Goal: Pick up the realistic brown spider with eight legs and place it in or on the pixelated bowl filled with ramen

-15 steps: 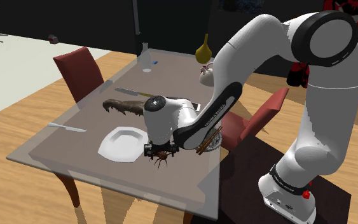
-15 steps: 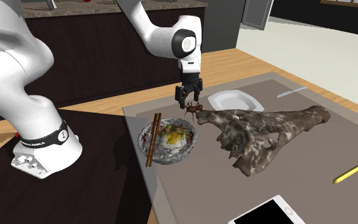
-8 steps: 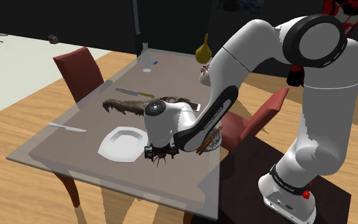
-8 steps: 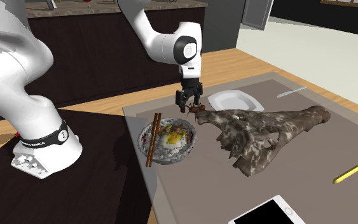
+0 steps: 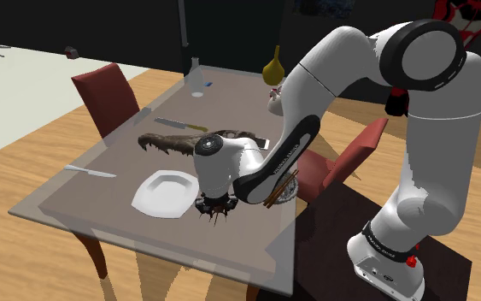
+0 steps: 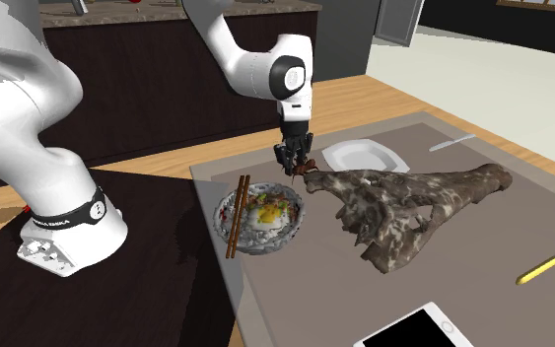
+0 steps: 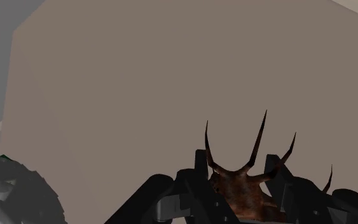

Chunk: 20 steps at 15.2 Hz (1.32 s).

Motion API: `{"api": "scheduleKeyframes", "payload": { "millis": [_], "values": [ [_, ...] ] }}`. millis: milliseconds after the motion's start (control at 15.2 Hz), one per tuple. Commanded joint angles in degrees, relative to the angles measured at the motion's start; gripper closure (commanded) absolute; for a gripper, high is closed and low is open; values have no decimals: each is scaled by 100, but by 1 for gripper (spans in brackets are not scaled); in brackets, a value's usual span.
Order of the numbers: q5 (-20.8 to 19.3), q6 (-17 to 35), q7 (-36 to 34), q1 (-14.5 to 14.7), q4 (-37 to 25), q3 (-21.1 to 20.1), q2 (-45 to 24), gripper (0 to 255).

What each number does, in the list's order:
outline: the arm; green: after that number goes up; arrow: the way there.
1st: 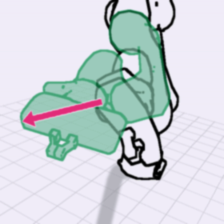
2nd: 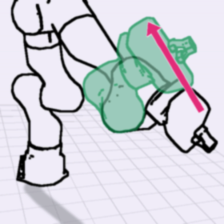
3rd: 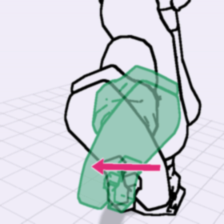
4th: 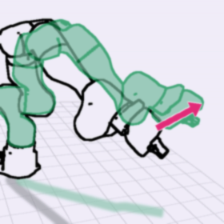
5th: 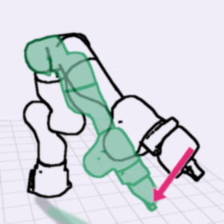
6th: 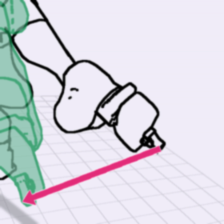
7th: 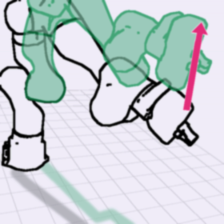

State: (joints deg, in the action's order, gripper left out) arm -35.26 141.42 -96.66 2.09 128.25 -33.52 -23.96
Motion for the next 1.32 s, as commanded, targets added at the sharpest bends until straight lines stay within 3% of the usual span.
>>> {"api": "scheduleKeyframes", "payload": {
  "millis": [0, 264, 1254],
  "values": [
    [0, 0, 0, 0, 0, 0, 0, 255],
    [0, 0, -1, 1, 0, 0, -1, 255],
    [1188, -713, 896, -488, 37, -651, 1072, 255]
  ]
}}
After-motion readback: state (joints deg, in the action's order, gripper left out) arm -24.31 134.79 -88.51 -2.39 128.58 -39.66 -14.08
